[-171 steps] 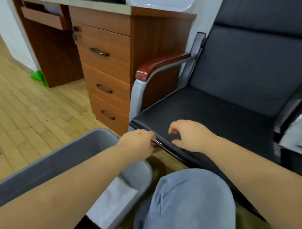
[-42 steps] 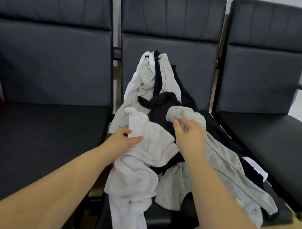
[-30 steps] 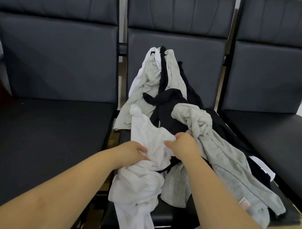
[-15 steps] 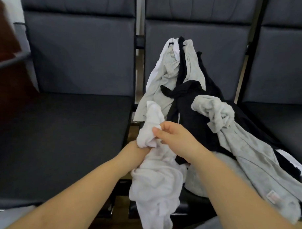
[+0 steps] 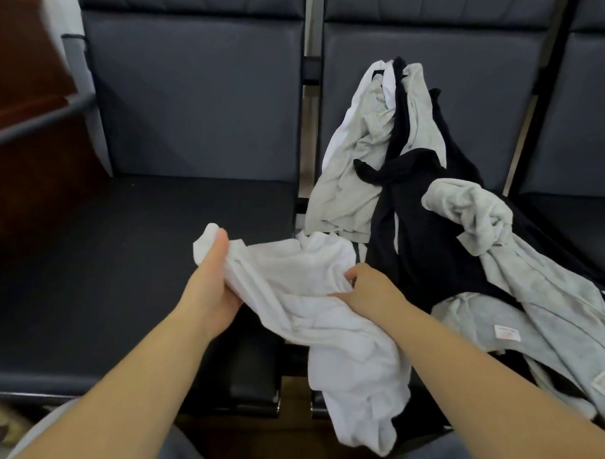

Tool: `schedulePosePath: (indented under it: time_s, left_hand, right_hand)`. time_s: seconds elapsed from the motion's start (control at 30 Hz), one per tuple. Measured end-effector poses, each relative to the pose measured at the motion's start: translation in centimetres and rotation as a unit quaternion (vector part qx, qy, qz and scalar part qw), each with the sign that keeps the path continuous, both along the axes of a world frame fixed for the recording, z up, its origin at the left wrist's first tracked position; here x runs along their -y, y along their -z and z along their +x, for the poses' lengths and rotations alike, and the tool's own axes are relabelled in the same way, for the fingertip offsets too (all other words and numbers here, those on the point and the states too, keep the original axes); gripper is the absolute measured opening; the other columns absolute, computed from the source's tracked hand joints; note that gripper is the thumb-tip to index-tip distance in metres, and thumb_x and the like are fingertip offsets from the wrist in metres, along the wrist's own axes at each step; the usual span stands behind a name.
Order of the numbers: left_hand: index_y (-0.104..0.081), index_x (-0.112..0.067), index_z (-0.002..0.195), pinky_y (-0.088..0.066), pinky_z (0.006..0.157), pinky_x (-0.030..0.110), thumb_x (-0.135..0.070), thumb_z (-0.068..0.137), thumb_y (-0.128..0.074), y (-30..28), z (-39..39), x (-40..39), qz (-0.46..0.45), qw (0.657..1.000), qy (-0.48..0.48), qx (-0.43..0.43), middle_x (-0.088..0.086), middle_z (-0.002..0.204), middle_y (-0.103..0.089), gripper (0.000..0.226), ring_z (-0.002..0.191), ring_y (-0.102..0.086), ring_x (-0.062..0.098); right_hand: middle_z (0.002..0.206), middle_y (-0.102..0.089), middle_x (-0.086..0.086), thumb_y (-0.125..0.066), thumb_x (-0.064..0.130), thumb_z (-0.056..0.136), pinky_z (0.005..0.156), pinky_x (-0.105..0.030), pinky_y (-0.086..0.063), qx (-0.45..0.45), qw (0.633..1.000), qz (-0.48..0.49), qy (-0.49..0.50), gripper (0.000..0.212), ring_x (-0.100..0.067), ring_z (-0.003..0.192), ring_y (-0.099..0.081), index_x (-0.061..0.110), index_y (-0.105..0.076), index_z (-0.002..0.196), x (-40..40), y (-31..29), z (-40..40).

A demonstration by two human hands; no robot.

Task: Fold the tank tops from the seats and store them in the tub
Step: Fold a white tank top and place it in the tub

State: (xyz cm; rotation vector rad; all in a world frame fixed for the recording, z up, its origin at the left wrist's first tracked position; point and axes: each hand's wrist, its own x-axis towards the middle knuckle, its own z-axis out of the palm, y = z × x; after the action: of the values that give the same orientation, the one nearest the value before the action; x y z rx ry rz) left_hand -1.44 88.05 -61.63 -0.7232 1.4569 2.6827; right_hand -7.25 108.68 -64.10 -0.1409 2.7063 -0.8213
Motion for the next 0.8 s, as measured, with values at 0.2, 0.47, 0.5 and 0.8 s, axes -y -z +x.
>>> schedulePosePath:
  time_s: [0.2, 0.47, 0.5, 0.8]
  left_hand:
    - [-0.063, -0.018, 0.100, -0.050, 0.080, 0.044, -0.037, 0.091, -0.061, -0.6, 0.2, 0.0, 0.044, 0.999, 0.000, 0.023, 0.011, 0.096, -0.070, 0.021, 0.088, -0.066, 0.028]
    - [-0.057, -0.004, 0.124, -0.050, 0.076, 0.039, -0.026, 0.092, -0.051, -1.6, 1.7, 0.5, 0.024, 0.992, 0.123, 0.013, 0.019, 0.091, -0.070, 0.039, 0.083, -0.065, 0.030]
    - [-0.058, -0.002, 0.121, -0.049, 0.078, 0.040, -0.025, 0.088, -0.053, -1.7, 2.1, 0.5, 0.027, 0.989, 0.147, 0.012, 0.020, 0.090, -0.069, 0.041, 0.082, -0.064, 0.031]
    - [-0.066, -0.007, 0.109, -0.059, 0.070, 0.038, -0.015, 0.067, -0.066, -2.0, 4.6, 1.8, -0.018, 0.966, 0.252, -0.059, 0.015, 0.092, -0.072, 0.043, 0.080, -0.070, 0.027]
  right_hand:
    - [0.080, -0.069, 0.000, -0.075, 0.026, 0.082, 0.071, -0.029, -0.052, 0.218, 0.940, -0.238, -0.116, 0.013, -0.015, 0.076, -0.064, 0.017, -0.066, 0.083, 1.7, -4.3, 2.7]
    - [0.069, -0.059, 0.006, -0.078, 0.034, 0.075, 0.075, -0.030, -0.052, 0.069, 0.960, -0.207, -0.175, 0.024, -0.007, 0.066, -0.056, 0.021, -0.059, 0.069, 4.3, -5.2, 4.8]
    - [0.070, -0.057, 0.009, -0.081, 0.036, 0.071, 0.069, -0.024, -0.049, -0.012, 0.966, -0.224, -0.128, 0.029, -0.003, 0.064, -0.052, 0.021, -0.056, 0.072, 4.3, -5.5, 4.6]
    - [0.118, -0.065, 0.009, -0.088, 0.046, 0.048, 0.094, -0.038, -0.053, 0.085, 0.936, -0.296, -0.172, 0.089, -0.010, 0.108, -0.064, 0.031, -0.051, 0.128, 4.6, -5.0, 6.0]
